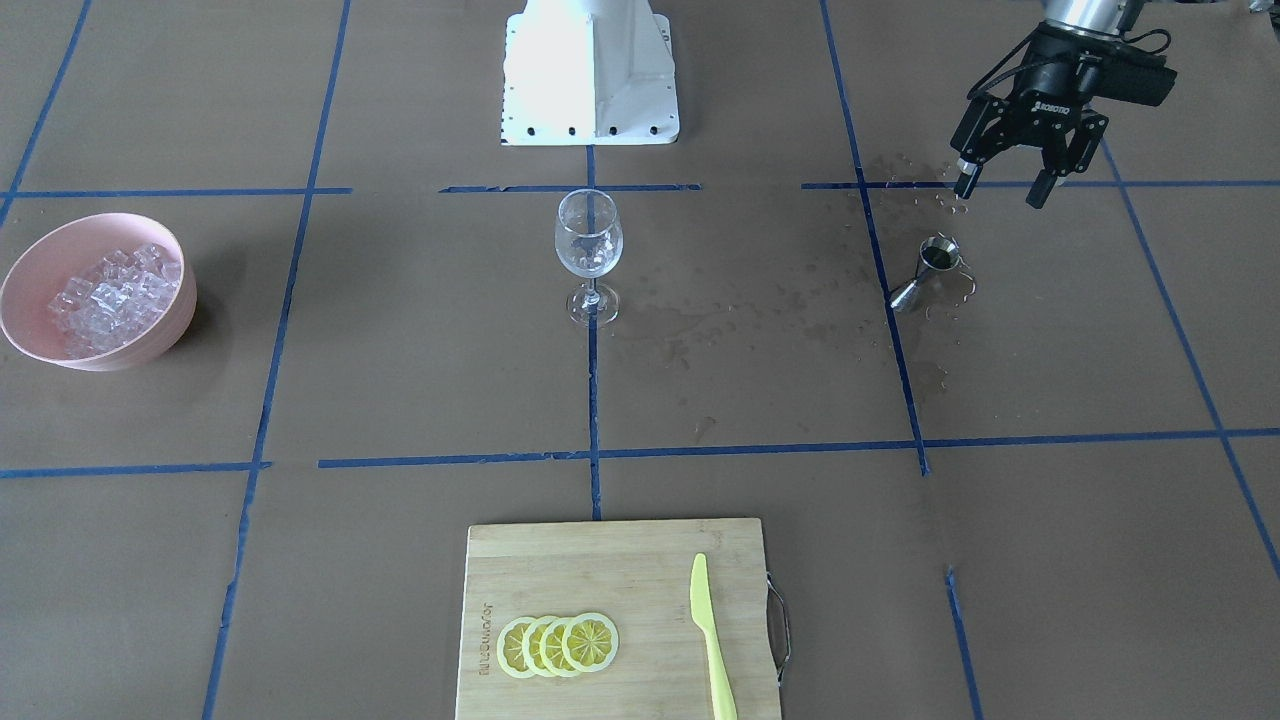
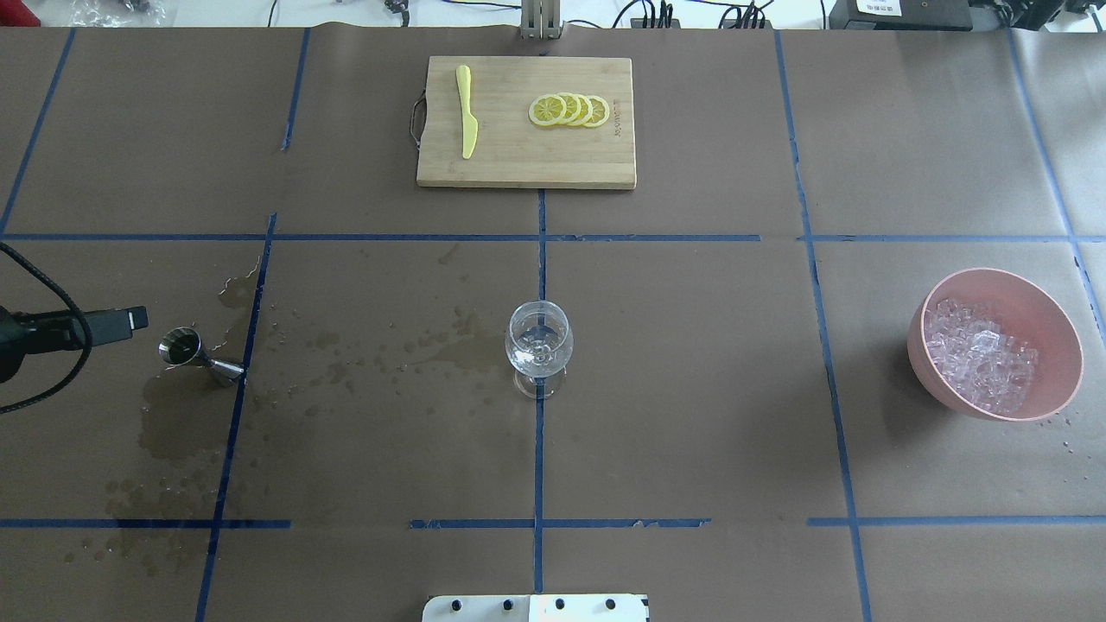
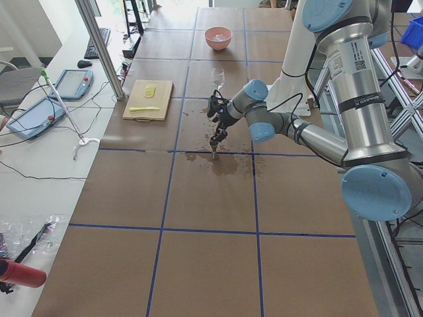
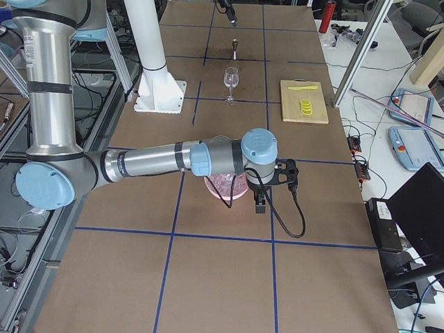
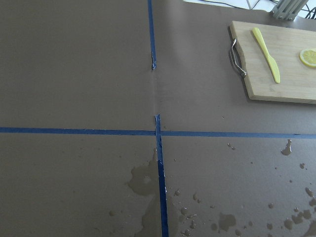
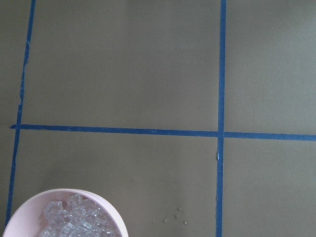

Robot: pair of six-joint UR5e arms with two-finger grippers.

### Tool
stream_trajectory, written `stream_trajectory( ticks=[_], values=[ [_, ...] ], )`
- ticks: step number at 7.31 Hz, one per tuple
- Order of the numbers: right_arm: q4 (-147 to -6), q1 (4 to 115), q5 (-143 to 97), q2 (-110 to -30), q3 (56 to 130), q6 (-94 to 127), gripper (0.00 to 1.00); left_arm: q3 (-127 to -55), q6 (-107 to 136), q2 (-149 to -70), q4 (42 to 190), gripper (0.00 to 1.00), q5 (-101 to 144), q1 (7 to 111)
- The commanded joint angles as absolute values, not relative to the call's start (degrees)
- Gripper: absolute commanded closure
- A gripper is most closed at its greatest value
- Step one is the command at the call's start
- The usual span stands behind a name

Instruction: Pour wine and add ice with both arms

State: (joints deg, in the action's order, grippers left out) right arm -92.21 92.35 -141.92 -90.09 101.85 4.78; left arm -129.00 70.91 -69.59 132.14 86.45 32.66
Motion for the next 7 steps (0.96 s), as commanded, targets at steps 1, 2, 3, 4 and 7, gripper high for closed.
stream_trajectory(
  ticks=[1,2,3,4,7],
  values=[
    [-92.2,91.85,-142.12,-89.83,102.66,7.29,0.0,-129.46,77.07,-66.37,132.1,0.07,71.59,19.47],
    [-92.11,91.58,-142.21,-89.65,102.83,7.38,0.0,-129.38,78.56,-65.66,131.75,0.07,67.45,15.68],
    [-92.2,91.5,-142.21,-89.65,103.53,7.9,0.0,-129.29,81.71,-65.57,128.35,0.07,61.41,10.77],
    [-92.11,91.15,-142.21,-89.65,104.23,9.56,0.0,-128.94,85.91,-66.35,122.75,0.07,54.56,5.42],
    [-92.02,90.79,-142.12,-89.65,104.41,10.2,0.0,-117.03,89.89,-75.3,118.39,0.08,44.24,4.57]
  ],
)
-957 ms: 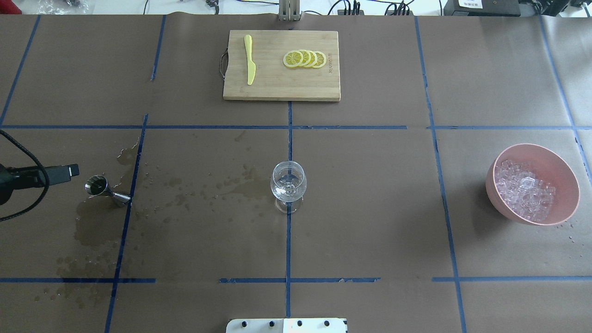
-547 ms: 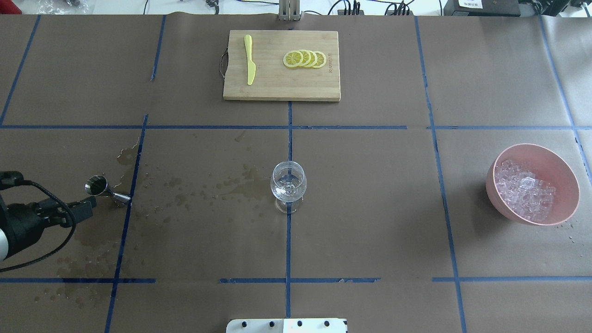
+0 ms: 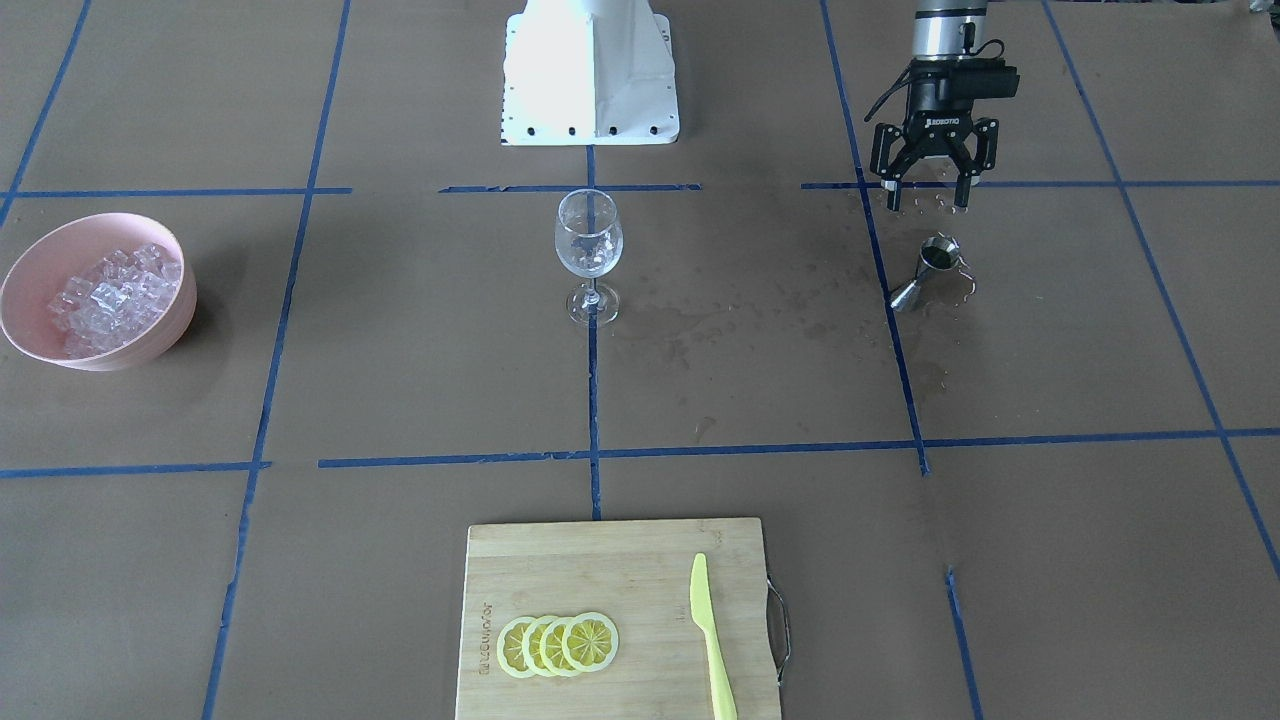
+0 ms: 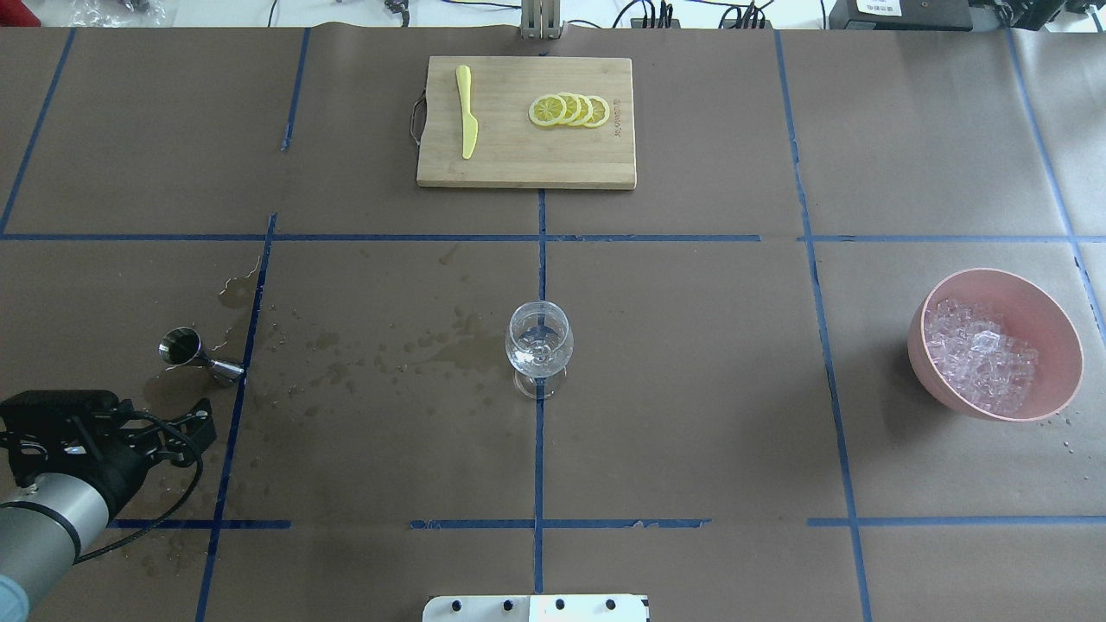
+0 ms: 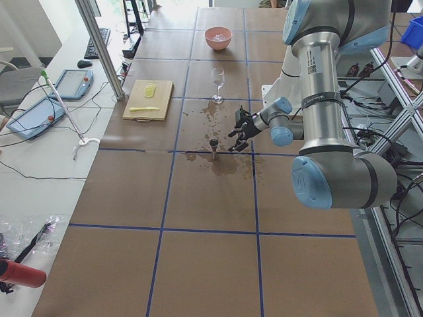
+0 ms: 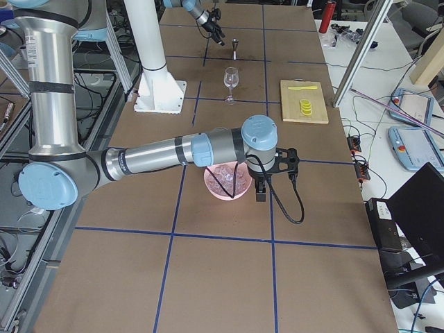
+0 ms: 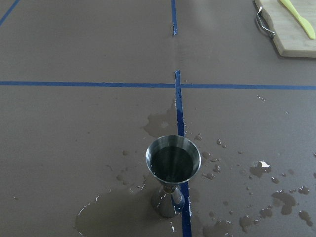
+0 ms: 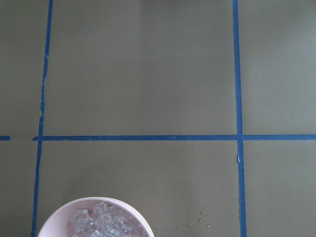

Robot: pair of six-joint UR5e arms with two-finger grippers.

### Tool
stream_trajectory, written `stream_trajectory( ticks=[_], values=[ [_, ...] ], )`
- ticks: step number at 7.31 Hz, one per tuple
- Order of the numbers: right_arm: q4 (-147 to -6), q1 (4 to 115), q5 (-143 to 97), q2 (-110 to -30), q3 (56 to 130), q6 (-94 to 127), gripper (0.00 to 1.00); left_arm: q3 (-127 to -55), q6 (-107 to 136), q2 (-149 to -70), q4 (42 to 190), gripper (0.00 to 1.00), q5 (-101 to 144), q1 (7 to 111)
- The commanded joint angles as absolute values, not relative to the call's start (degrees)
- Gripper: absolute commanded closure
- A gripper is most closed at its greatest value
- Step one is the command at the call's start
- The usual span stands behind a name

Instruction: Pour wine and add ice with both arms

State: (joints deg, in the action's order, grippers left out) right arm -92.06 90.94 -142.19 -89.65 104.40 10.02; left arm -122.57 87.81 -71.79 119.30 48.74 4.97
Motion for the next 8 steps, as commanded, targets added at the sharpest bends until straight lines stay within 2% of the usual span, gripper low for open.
stream_trajectory(
  ticks=[1,5,8],
  values=[
    [-91.93,90.62,-142.03,-89.65,104.41,10.2,0.0,-115.85,91.74,-75.76,118.3,0.08,41.51,4.66],
    [-91.93,90.35,-142.12,-89.65,104.41,10.63,0.0,-112.43,99.04,-76.72,118.39,0.11,30.61,4.75],
    [-91.93,90.26,-141.86,-89.65,104.24,10.72,0.0,-105.92,99.32,-82.43,118.39,0.11,29.8,4.66]
  ],
)
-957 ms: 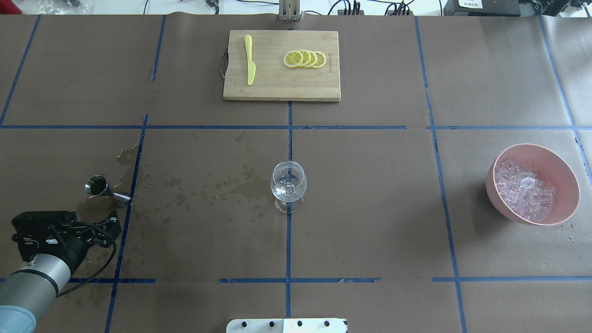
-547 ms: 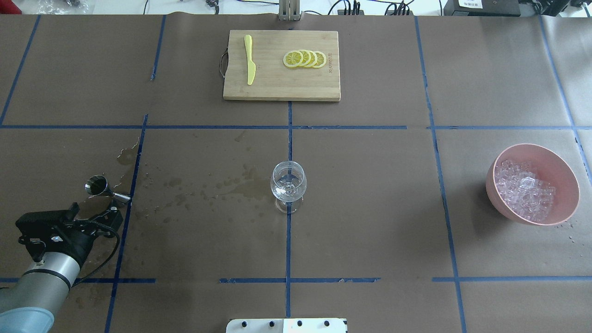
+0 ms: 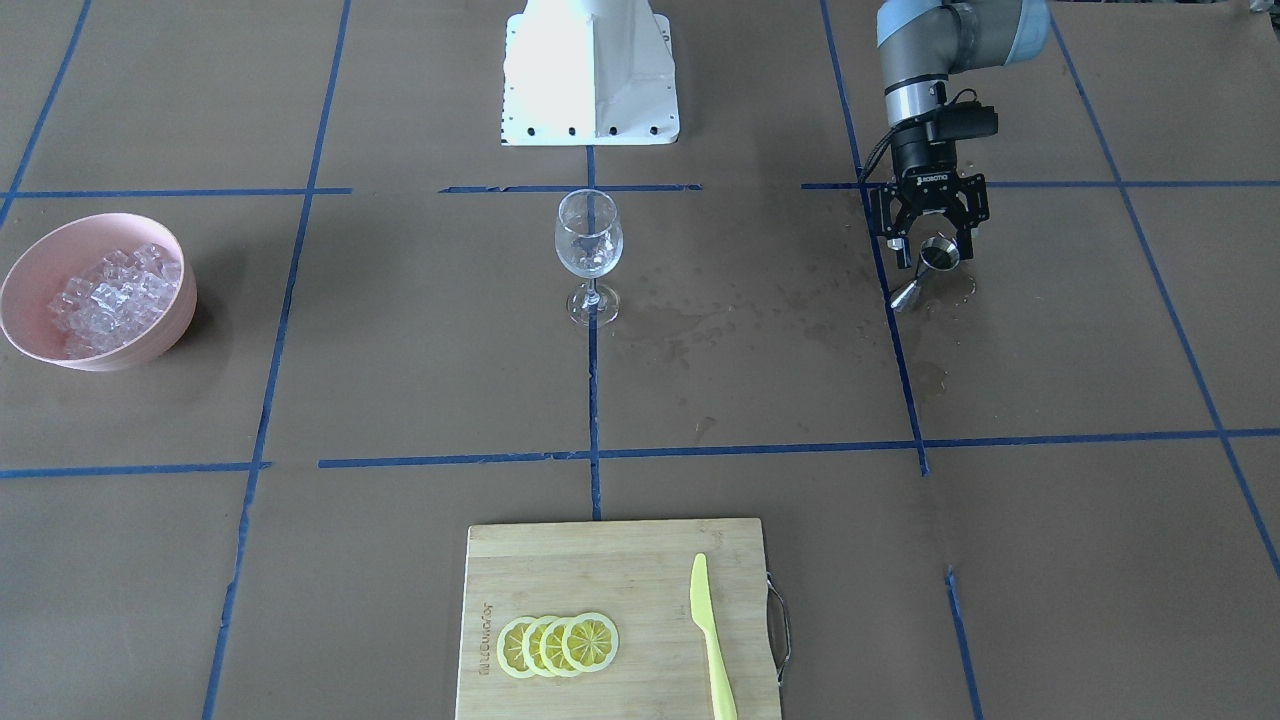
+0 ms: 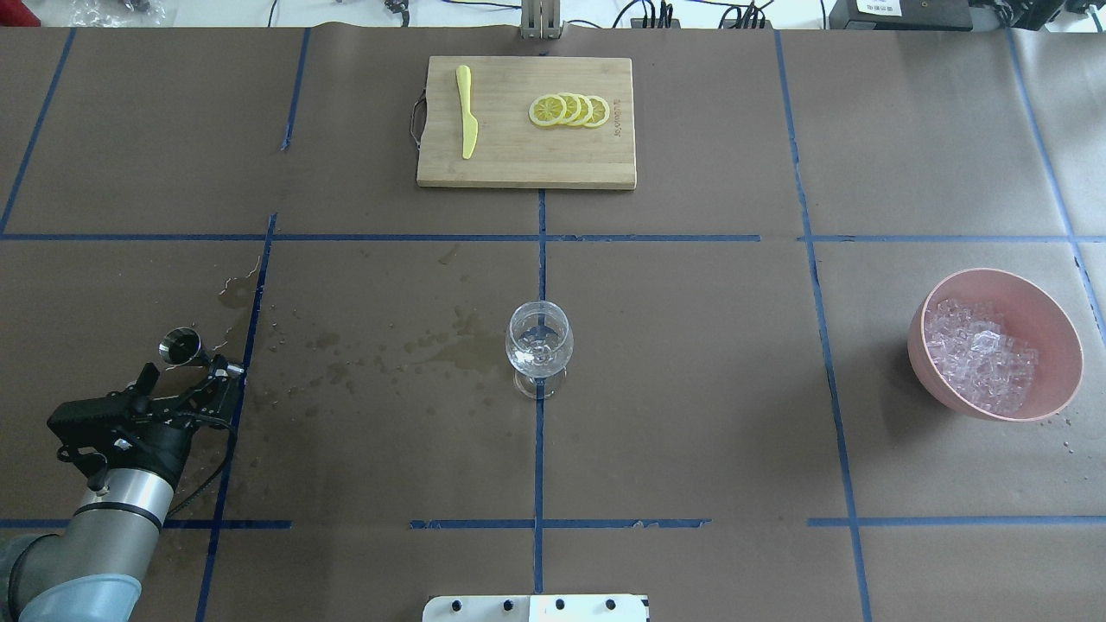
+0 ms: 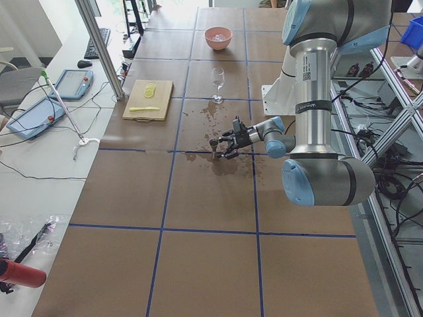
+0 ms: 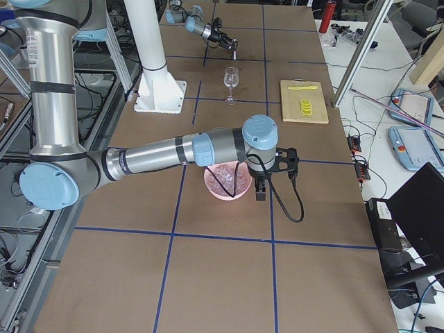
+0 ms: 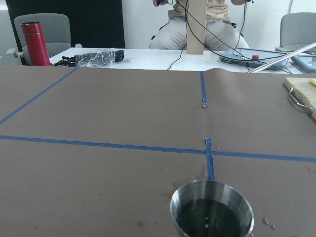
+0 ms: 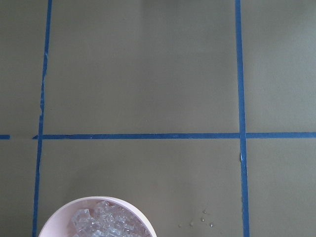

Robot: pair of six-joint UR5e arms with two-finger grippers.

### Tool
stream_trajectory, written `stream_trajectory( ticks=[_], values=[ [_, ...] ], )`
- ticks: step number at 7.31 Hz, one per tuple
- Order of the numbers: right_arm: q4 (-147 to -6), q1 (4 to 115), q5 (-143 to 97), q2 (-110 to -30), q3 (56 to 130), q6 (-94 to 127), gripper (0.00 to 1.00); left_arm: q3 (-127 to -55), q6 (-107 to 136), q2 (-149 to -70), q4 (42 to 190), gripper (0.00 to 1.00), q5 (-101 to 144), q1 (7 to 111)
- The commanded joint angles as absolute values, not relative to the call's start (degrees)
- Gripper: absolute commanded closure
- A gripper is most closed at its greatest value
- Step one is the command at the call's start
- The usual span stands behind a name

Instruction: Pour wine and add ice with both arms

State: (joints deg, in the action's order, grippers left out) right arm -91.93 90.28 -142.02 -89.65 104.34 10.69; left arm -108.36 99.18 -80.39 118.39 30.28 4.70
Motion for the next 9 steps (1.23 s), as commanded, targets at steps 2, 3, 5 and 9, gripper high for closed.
stream_trajectory(
  ticks=[2,3,5,9],
  values=[
    [-91.93,90.26,-142.12,-89.65,104.33,10.81,0.0,-105.3,99.32,-82.44,118.3,0.15,27.61,4.75],
    [-91.93,90.26,-142.12,-89.65,104.33,10.81,0.0,-103.9,99.32,-82.53,118.3,0.18,26.03,4.75],
    [-91.93,90.26,-142.03,-89.65,104.24,10.81,0.0,-103.45,99.32,-82.7,118.3,0.23,25.58,4.75],
    [-91.85,90.26,-142.03,-89.74,104.06,10.81,0.0,-102.83,99.32,-83.06,118.3,0.5,25.49,4.75]
  ],
)
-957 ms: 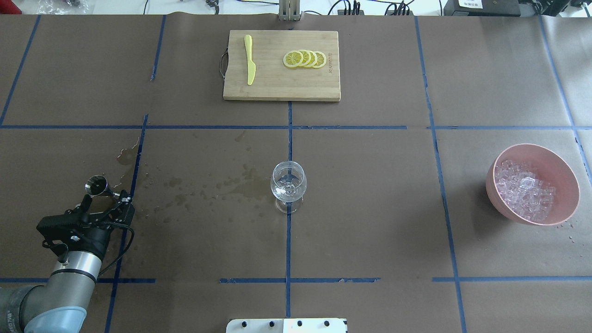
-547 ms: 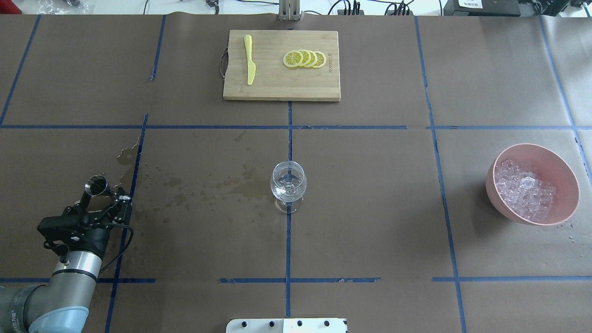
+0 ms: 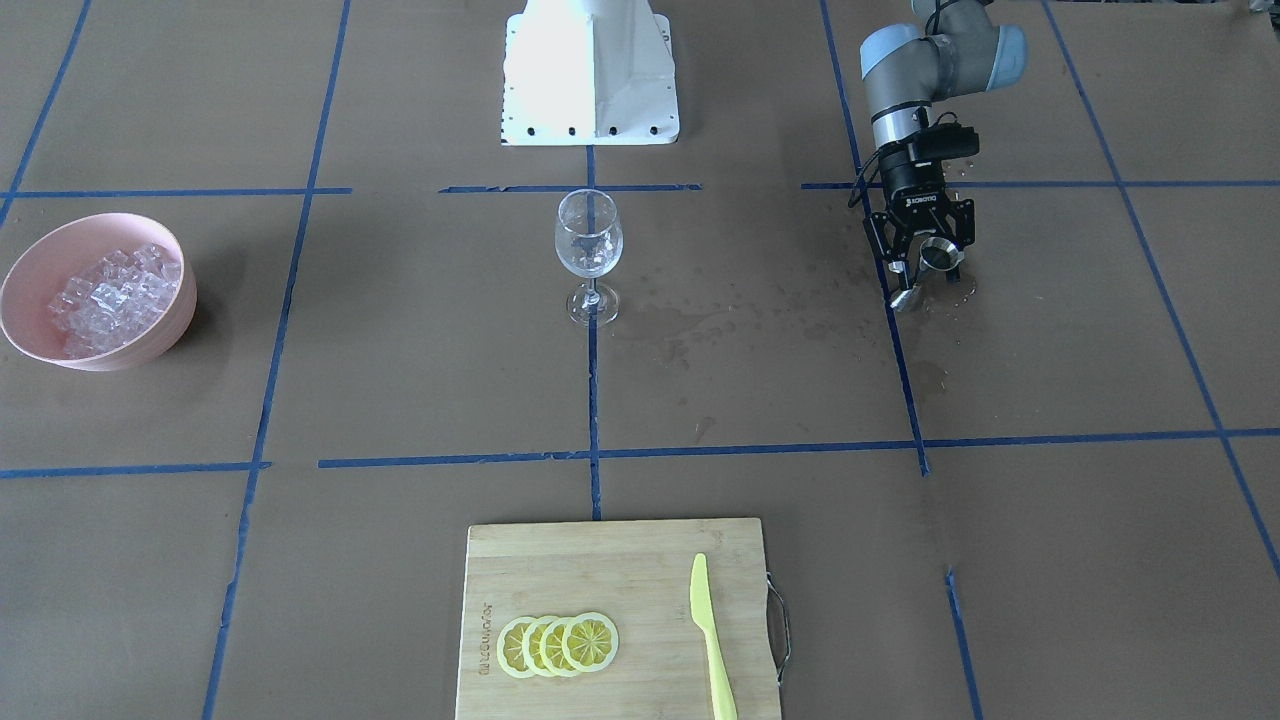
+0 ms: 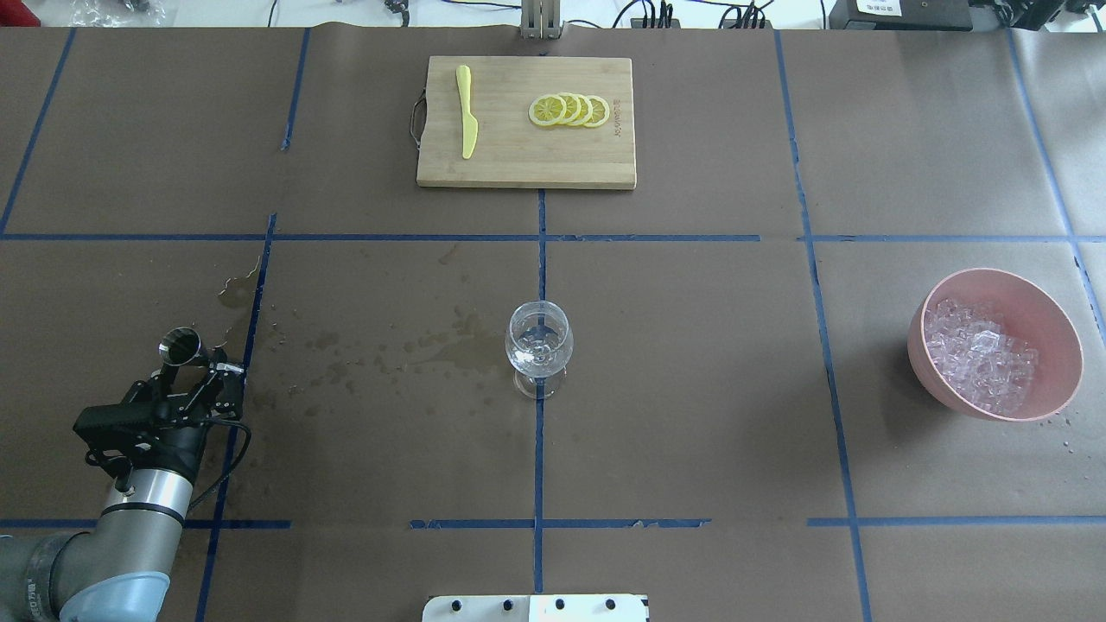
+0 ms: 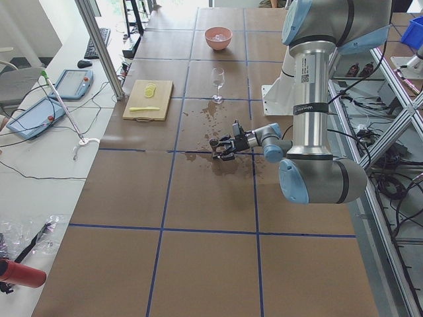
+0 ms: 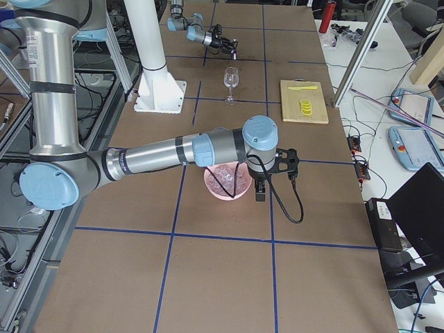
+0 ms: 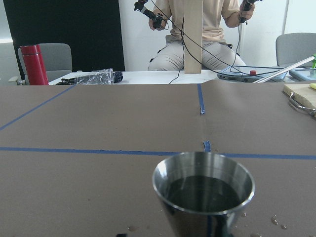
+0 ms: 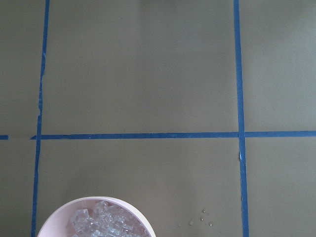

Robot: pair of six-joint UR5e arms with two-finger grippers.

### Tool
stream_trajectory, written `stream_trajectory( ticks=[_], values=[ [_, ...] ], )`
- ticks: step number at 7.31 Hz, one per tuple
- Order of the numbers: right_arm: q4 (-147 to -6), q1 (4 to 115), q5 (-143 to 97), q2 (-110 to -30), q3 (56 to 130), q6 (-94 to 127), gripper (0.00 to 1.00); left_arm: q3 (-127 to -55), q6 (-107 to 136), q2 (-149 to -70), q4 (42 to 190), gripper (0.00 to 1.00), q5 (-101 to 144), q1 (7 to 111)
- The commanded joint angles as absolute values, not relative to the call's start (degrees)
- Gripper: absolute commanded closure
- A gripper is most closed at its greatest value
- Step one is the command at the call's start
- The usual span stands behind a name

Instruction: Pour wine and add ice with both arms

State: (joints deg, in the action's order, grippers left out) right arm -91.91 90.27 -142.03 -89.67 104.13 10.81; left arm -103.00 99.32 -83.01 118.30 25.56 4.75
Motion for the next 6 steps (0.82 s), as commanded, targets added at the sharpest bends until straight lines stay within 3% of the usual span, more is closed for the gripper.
stream_trajectory(
  ticks=[1,2,3,6],
  values=[
    [-91.85,90.26,-142.03,-89.74,104.06,10.81,0.0,-102.57,99.32,-83.06,118.3,0.67,25.58,4.75],
    [-91.85,90.26,-141.94,-89.74,103.98,10.72,0.0,-102.39,99.4,-83.4,118.39,0.89,25.58,4.75],
    [-91.85,90.26,-141.86,-89.74,103.97,10.81,0.0,-102.65,101.75,-83.41,118.39,1.0,25.58,4.75],
    [-91.85,90.26,-142.03,-90.09,103.97,10.72,0.0,-108.62,101.78,-83.41,118.48,1.0,25.75,5.27]
  ],
)
